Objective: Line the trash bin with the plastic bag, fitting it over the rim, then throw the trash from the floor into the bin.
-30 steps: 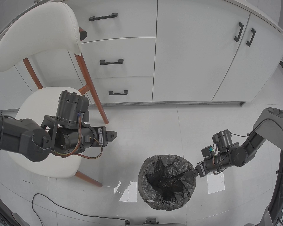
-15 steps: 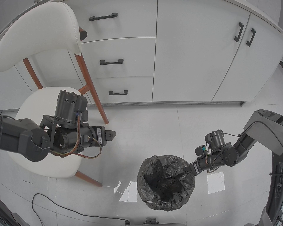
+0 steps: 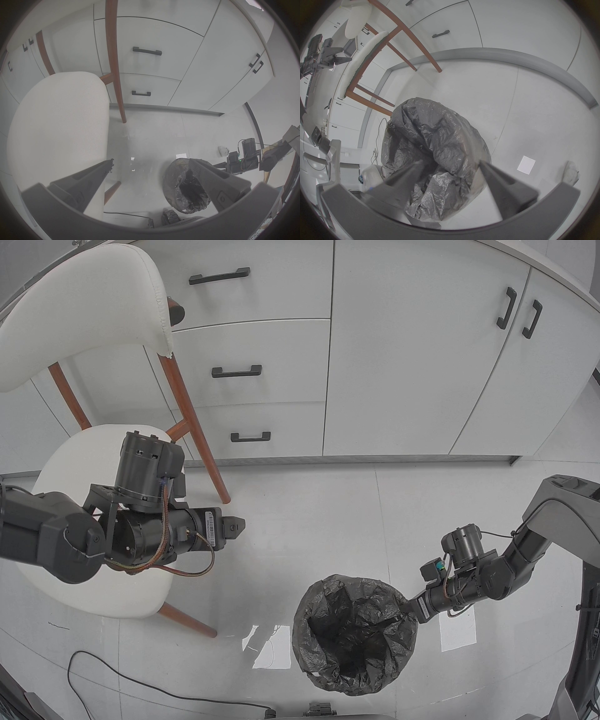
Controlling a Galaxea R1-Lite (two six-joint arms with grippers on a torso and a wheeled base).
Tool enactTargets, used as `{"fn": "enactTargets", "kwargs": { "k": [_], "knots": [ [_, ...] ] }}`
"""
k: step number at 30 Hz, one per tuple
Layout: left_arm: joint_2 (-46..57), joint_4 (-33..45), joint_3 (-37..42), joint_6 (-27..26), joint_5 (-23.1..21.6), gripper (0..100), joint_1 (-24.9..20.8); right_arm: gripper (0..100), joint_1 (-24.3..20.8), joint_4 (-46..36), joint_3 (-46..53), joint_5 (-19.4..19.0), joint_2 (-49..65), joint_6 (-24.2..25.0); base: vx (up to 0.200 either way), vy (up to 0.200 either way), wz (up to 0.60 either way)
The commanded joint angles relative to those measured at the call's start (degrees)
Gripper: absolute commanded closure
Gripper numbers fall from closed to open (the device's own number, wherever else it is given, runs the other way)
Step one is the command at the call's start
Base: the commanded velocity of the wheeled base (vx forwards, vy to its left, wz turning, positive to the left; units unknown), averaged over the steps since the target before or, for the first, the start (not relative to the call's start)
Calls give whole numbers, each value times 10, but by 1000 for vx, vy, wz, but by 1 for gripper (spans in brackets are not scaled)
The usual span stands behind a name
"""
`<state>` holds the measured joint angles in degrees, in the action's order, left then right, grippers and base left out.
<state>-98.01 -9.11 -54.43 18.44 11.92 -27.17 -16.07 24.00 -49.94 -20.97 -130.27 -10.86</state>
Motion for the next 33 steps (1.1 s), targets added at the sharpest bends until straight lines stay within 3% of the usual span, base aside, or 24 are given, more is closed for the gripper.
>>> {"fn": "enactTargets", "kwargs": {
  "k": [1,4,5,18,22,33],
  "knots": [
    [0,0,-1,0,0,0,-2,100,16,3,46,-1,39,-2,0,0,0],
    [-2,0,-1,0,0,0,-2,100,33,3,72,-1,54,-4,0,0,0],
    [-3,0,-1,1,0,0,-3,0,42,3,79,-1,55,-5,0,0,0],
    [-2,0,2,1,0,0,-8,0,68,74,78,0,45,-17,0,0,0],
    [-2,0,2,1,0,0,-8,0,33,113,73,-4,84,-21,0,0,0],
    [2,0,9,1,0,0,-8,0,-68,115,65,-7,89,-16,0,0,0]
  ]
}}
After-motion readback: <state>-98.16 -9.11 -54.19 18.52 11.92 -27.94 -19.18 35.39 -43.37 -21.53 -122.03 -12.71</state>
